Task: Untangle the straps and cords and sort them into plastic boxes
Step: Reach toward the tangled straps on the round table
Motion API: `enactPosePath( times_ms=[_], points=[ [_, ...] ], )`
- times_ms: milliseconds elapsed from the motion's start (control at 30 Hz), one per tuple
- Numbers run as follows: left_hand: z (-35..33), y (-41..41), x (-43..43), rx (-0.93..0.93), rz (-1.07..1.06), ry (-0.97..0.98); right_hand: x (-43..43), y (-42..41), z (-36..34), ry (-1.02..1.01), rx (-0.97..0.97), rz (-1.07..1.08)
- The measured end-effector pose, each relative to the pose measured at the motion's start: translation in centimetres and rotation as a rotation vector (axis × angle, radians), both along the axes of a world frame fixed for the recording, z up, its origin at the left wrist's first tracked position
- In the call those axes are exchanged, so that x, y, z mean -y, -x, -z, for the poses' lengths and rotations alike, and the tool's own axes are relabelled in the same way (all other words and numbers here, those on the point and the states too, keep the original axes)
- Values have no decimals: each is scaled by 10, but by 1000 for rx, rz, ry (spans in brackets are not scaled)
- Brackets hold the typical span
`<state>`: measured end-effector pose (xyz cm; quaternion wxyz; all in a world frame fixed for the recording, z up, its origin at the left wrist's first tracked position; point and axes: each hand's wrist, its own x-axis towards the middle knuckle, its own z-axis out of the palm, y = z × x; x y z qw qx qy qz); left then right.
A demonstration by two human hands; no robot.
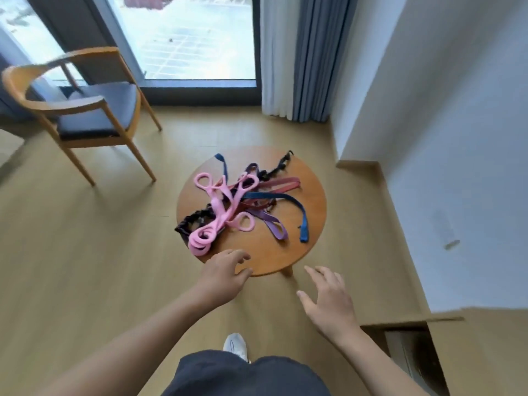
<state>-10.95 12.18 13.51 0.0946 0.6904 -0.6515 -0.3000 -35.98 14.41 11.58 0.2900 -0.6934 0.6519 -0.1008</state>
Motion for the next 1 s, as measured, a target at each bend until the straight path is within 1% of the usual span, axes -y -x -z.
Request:
enactPosePath(
  times_ms=[100, 233, 333, 467, 633, 800, 867, 1000],
  points=[
    [12, -43, 19, -18, -36, -37, 31, -39, 8, -23, -13, -36],
    [24, -77, 37, -42, -91, -89, 59, -71, 12, -43, -1, -61],
    [33, -93, 52, -54, -143, -135, 85, -92, 16, -62, -13, -121],
    [51, -97, 87, -57, -214, -160, 129, -110, 28, -92, -25, -214],
    [81, -85, 154, -32, -301, -199, 192, -124, 45, -130, -27, -318],
    [134, -71, 218, -56, -461, -294, 241, -132, 71, -182, 6, -364],
    [158, -67, 238, -13, -478, -335, 255, -131, 83, -199, 12, -372],
    [183, -61, 257, 177, -444, -401, 274, -125, 106, -244, 15, -385]
  ],
)
